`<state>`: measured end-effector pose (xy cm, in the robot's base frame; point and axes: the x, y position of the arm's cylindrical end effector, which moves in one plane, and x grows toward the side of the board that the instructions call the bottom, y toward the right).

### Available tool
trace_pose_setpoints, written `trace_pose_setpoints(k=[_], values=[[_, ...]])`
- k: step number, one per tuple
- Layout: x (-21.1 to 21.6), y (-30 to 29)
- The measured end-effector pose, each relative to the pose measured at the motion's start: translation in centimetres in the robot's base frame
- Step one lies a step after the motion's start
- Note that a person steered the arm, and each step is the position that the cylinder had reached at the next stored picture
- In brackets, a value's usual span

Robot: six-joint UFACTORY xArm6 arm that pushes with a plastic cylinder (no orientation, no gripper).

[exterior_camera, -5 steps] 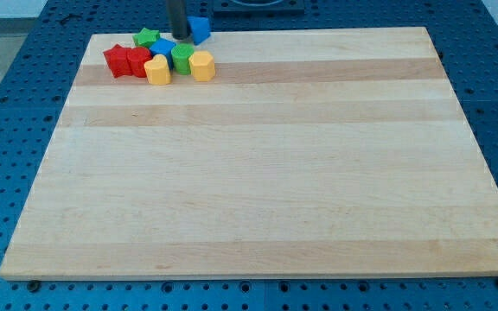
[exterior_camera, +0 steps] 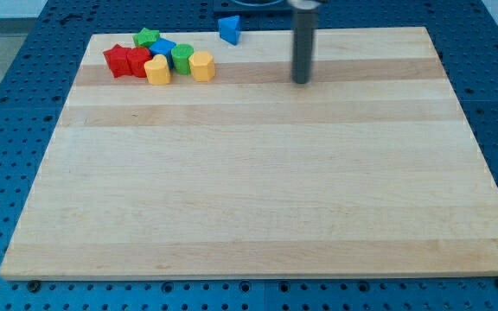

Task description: Nudge the green star a bit right

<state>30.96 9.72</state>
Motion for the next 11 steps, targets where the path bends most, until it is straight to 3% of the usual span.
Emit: trace_pose_setpoints(k=[1, 3, 4, 6, 7, 9, 10, 11], values=[[-0.3, 3.7], [9.5, -4.9], [10.9, -17.1], [1.2, -39.9], [1.0, -40.2], [-11.8, -39.6], [-11.9, -38.9], [-11.8, -34.2]])
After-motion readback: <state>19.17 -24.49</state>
